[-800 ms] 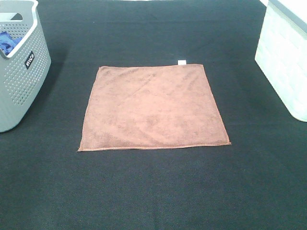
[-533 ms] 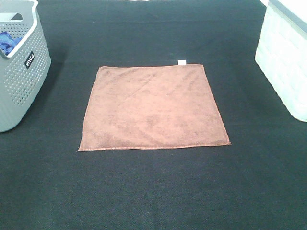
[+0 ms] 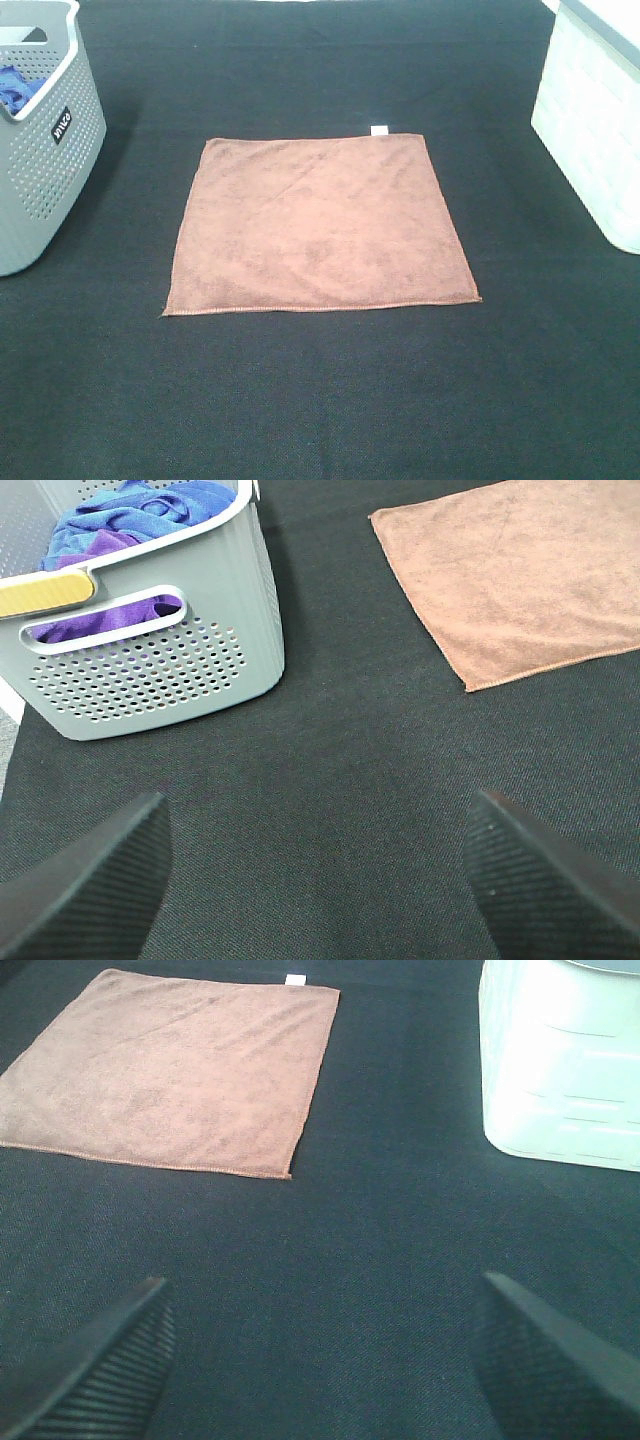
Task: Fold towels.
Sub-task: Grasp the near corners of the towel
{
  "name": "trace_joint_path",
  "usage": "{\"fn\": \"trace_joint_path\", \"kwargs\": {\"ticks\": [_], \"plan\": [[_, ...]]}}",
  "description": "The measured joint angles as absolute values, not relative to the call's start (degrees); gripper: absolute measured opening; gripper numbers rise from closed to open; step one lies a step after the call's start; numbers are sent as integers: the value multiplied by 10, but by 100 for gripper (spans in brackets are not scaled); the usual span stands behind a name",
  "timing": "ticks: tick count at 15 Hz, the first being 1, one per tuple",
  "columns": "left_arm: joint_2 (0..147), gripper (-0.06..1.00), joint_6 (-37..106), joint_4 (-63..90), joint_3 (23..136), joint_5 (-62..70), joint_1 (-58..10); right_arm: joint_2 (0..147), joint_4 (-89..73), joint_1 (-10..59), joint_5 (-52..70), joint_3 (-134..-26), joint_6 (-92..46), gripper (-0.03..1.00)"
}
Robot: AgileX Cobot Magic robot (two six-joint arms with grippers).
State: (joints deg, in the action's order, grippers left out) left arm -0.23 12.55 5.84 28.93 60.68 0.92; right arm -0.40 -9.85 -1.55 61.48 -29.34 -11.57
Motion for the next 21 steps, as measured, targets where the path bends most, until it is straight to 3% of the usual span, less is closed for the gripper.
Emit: {"fn": "trace_joint_path", "kwargs": {"ticks": [21], "plan": [[-2,77,125,58,289,607,9,-4,-99,-15,615,-293,-116,76]]}}
